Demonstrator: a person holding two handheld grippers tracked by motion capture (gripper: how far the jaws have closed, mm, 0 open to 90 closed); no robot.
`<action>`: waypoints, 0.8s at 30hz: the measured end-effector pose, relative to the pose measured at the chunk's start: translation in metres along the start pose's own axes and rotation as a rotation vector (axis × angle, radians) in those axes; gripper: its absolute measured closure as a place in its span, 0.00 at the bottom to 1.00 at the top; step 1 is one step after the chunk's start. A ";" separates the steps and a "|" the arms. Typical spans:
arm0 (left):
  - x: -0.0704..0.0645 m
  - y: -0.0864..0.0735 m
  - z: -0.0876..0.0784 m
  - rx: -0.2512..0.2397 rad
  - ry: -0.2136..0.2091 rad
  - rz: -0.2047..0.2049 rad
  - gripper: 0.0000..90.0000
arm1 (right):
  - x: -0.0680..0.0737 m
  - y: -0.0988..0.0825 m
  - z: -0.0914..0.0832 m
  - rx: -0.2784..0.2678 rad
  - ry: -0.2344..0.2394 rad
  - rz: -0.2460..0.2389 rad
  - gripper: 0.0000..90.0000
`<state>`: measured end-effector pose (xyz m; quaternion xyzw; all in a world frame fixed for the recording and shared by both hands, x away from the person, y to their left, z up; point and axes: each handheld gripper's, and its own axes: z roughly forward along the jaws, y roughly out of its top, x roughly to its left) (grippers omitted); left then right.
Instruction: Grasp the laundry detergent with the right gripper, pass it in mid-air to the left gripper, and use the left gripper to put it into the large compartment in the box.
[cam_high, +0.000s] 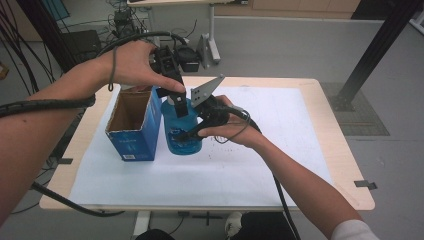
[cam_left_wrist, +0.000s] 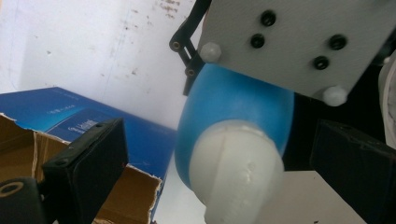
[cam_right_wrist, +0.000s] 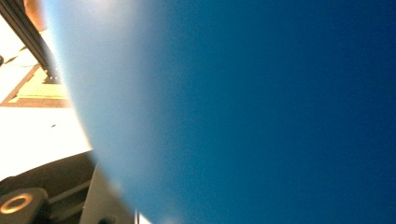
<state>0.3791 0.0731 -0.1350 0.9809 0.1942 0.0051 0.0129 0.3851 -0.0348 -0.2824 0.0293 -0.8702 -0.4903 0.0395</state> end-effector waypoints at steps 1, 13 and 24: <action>0.000 0.000 0.001 -0.001 -0.002 0.003 0.05 | 0.001 0.000 -0.001 -0.001 0.001 -0.002 0.49; -0.005 0.001 0.014 -0.006 -0.039 0.014 0.05 | 0.005 0.001 -0.004 -0.001 0.006 -0.024 0.49; -0.006 0.000 0.018 0.001 -0.044 0.014 0.05 | 0.002 0.004 0.000 -0.009 0.013 -0.036 0.49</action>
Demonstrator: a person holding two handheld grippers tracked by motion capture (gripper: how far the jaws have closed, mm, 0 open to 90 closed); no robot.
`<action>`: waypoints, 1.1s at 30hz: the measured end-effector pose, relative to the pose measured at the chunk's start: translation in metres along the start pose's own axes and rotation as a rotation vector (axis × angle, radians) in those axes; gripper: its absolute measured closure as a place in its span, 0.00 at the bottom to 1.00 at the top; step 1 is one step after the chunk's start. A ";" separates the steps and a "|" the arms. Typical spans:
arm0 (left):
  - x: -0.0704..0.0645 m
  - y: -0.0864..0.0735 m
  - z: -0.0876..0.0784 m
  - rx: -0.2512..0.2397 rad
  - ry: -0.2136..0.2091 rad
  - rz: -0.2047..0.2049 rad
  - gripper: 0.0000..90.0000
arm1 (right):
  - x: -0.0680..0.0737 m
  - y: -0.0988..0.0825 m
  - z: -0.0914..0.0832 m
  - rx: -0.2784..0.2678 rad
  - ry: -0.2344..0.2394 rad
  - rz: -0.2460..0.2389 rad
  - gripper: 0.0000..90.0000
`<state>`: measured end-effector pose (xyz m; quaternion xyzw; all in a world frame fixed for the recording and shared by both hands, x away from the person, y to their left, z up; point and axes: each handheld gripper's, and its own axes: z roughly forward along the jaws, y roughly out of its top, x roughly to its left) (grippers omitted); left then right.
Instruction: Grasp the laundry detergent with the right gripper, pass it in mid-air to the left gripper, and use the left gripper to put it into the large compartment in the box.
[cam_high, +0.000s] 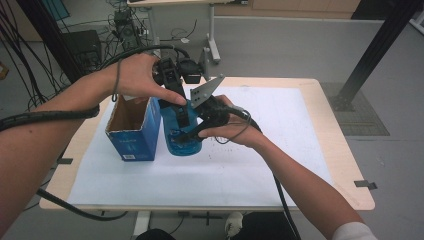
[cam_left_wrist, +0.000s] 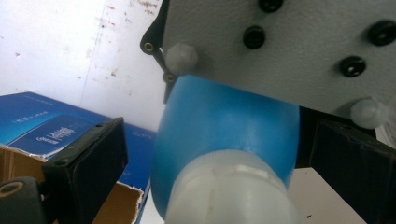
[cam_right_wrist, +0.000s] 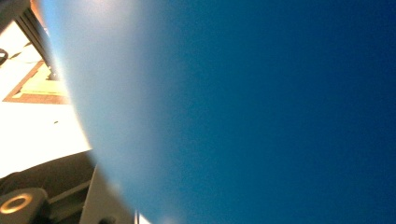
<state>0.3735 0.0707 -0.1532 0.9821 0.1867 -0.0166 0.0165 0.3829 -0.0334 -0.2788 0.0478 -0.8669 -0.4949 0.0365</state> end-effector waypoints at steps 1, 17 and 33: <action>0.000 0.000 0.000 -0.004 0.004 0.005 0.05 | 0.000 0.000 0.000 0.000 0.000 0.000 0.49; 0.001 0.002 0.003 0.006 0.005 0.016 0.05 | -0.002 0.004 -0.003 -0.017 -0.012 -0.016 0.49; -0.001 0.001 0.001 0.002 0.008 0.018 0.05 | 0.000 0.005 -0.004 -0.013 -0.015 -0.008 0.49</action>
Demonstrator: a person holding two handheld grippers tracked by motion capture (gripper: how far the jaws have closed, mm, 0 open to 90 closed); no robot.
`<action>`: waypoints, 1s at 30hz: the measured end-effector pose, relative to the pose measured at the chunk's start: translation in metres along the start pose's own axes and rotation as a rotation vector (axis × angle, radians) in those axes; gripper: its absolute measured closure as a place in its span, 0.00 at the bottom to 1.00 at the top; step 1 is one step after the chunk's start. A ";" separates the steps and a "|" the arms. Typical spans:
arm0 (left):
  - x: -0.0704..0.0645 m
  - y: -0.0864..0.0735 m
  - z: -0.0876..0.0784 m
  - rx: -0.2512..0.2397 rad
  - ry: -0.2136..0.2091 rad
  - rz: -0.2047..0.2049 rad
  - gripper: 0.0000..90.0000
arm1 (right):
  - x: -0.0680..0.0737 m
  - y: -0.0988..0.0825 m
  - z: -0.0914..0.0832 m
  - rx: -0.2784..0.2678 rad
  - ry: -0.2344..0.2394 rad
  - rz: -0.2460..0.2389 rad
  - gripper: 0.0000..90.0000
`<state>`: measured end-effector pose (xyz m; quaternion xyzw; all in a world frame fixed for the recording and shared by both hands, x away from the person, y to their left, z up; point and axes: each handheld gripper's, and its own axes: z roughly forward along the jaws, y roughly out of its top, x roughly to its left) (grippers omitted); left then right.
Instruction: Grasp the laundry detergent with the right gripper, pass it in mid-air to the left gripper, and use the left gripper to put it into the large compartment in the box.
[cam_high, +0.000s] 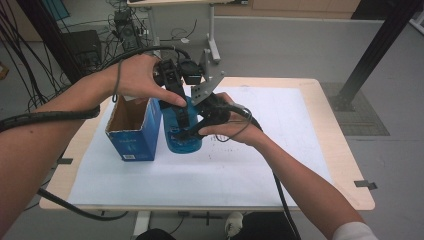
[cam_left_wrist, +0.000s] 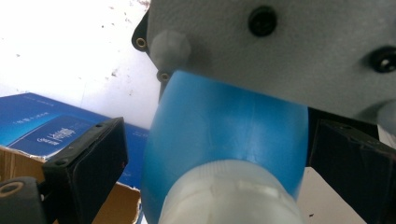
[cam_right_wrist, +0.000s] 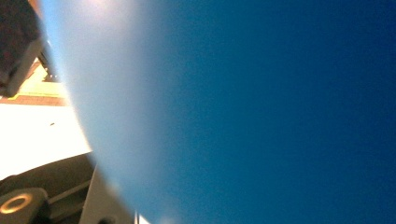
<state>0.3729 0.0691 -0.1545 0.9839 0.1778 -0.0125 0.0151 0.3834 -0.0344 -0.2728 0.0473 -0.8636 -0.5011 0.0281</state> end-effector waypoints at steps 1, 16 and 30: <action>0.000 0.000 0.000 0.003 0.002 0.003 0.05 | 0.000 0.000 0.000 -0.003 0.006 -0.001 0.49; 0.000 0.001 -0.001 0.004 0.007 0.001 0.05 | -0.001 0.001 0.000 -0.004 0.006 -0.001 0.49; -0.001 0.003 -0.002 -0.004 0.007 0.001 0.05 | -0.002 0.000 -0.002 -0.006 0.000 0.002 0.49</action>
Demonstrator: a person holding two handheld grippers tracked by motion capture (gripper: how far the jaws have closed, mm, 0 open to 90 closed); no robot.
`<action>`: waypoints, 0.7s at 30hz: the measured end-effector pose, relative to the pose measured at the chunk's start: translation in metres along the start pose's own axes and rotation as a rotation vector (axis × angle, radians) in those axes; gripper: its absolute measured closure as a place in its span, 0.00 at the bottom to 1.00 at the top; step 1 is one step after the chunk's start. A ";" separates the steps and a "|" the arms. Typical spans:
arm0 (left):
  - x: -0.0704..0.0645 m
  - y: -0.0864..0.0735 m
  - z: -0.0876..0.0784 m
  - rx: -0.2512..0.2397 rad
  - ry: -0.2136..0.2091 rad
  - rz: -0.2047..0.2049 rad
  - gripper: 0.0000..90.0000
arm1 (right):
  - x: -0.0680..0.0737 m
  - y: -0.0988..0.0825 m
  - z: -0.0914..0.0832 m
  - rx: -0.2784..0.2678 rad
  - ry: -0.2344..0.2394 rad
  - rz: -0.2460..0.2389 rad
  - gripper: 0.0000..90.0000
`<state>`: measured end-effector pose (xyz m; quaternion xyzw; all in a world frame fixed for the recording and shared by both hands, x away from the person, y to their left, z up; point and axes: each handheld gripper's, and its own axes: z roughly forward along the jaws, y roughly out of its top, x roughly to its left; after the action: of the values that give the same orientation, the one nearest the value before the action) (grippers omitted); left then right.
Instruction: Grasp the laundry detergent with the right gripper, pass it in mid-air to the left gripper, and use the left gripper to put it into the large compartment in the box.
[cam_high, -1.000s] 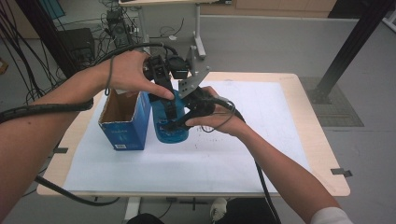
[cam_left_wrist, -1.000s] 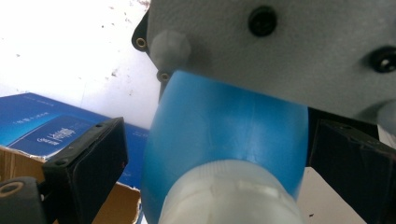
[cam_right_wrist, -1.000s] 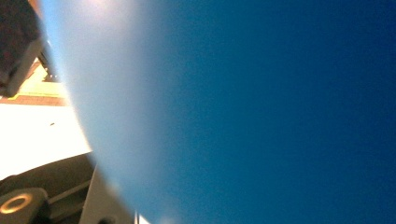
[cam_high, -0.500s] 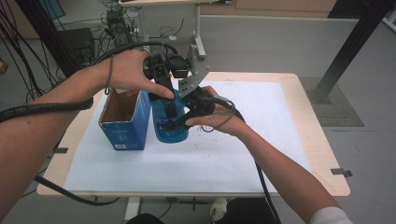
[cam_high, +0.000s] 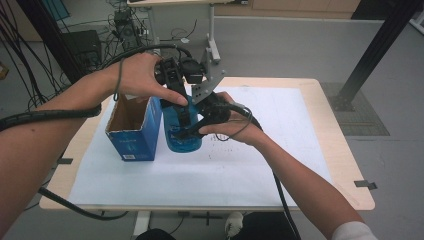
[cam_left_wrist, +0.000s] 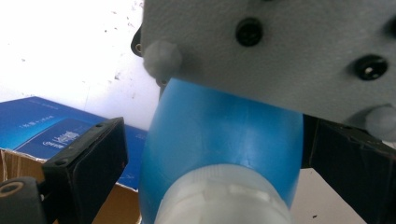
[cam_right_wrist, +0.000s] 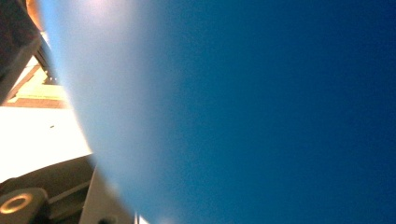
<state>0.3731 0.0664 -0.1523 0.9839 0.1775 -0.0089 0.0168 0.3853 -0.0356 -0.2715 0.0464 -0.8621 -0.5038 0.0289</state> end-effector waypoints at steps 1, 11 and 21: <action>0.000 0.000 0.000 0.002 0.003 0.007 0.05 | 0.000 0.000 0.000 0.000 0.000 -0.001 0.49; 0.000 0.001 0.000 0.002 0.000 0.010 0.05 | 0.000 0.000 -0.002 -0.002 -0.005 0.003 0.49; 0.001 0.000 -0.001 0.001 0.004 0.009 0.05 | -0.001 0.002 -0.002 -0.008 -0.007 -0.005 0.49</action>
<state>0.3737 0.0670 -0.1517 0.9847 0.1731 -0.0071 0.0160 0.3866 -0.0363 -0.2691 0.0466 -0.8600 -0.5075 0.0246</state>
